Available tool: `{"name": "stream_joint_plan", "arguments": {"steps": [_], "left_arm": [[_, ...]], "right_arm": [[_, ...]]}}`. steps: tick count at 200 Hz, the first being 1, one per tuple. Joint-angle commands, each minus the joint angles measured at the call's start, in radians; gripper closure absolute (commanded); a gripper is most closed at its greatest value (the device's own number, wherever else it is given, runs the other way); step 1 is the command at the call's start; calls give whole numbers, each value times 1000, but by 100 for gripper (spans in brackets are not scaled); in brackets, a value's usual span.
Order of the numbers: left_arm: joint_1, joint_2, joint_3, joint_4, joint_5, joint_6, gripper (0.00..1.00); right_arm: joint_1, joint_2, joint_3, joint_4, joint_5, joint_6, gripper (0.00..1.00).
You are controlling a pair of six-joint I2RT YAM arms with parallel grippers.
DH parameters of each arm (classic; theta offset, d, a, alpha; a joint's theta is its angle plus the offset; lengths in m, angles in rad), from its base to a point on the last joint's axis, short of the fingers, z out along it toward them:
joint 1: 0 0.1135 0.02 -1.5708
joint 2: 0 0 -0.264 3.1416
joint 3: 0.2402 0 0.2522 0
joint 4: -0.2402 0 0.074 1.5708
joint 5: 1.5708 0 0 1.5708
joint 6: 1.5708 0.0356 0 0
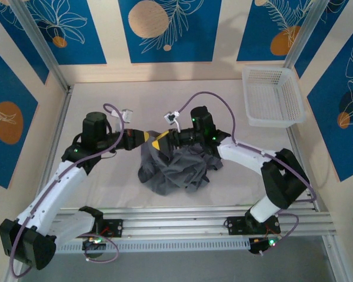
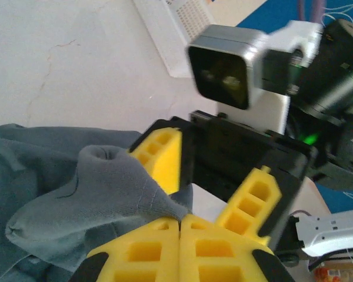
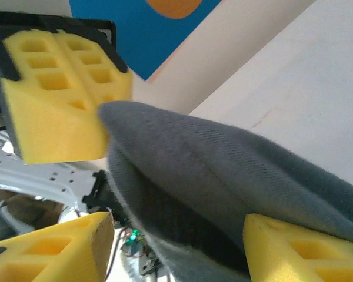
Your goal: Fold the inside-out t-shirt
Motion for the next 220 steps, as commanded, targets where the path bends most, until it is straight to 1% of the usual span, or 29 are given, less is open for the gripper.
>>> {"name": "stream_joint_plan", "arguments": {"steps": [1, 5, 27, 41, 54, 65, 73, 82, 94, 101, 107, 116, 125, 135, 152, 170, 180, 195, 204, 220], "left_arm": [[11, -41, 18, -30, 17, 63, 100], [10, -43, 19, -40, 7, 69, 100], [13, -41, 28, -79, -50, 80, 100], [14, -32, 35, -70, -49, 79, 100], [16, -19, 47, -61, -53, 75, 100], [15, -7, 60, -61, -62, 73, 100], [15, 0, 69, -69, -76, 75, 100], [17, 10, 81, -87, -107, 74, 100], [16, 22, 89, -102, -138, 74, 100], [17, 26, 85, -95, -130, 70, 100], [16, 29, 77, -82, -116, 64, 100], [15, 29, 66, -62, -94, 57, 100], [16, 28, 55, -56, -80, 56, 100], [16, 23, 48, -65, -80, 62, 100], [16, 8, 29, -77, -78, 73, 100], [16, 0, 9, -65, -57, 73, 100], [15, -1, 2, -58, -50, 68, 100], [15, -6, -7, -45, -49, 59, 100], [16, -6, -9, -36, -44, 55, 100], [15, 0, -7, -36, -41, 54, 100]], "right_arm": [[-1, 4, 44, -11, -162, 15, 42], [-1, -1, 41, -13, -166, 13, 46], [0, -45, -1, -16, -175, 22, 72], [14, -80, -33, -14, -177, 24, 85], [35, -111, -55, -28, -150, 6, 100], [52, -138, -64, -61, -91, -16, 100], [68, -154, -70, -79, -20, -25, 100], [100, -165, -73, -110, 86, -49, 100], [166, -166, -50, -199, 236, -142, 100], [208, -156, -27, -255, 342, -193, 100], [232, -144, -11, -290, 404, -235, 93], [245, -132, 0, -309, 432, -265, 91], [235, -140, -5, -305, 473, -244, 88], [213, -171, -24, -289, 537, -204, 81], [185, -251, -87, -243, 636, -187, 78], [188, -319, -167, -178, 737, -228, 77], [189, -338, -200, -165, 800, -211, 79], [193, -332, -204, -210, 865, -178, 79], [203, -316, -182, -261, 899, -172, 78], [232, -279, -138, -327, 911, -175, 74]]}}
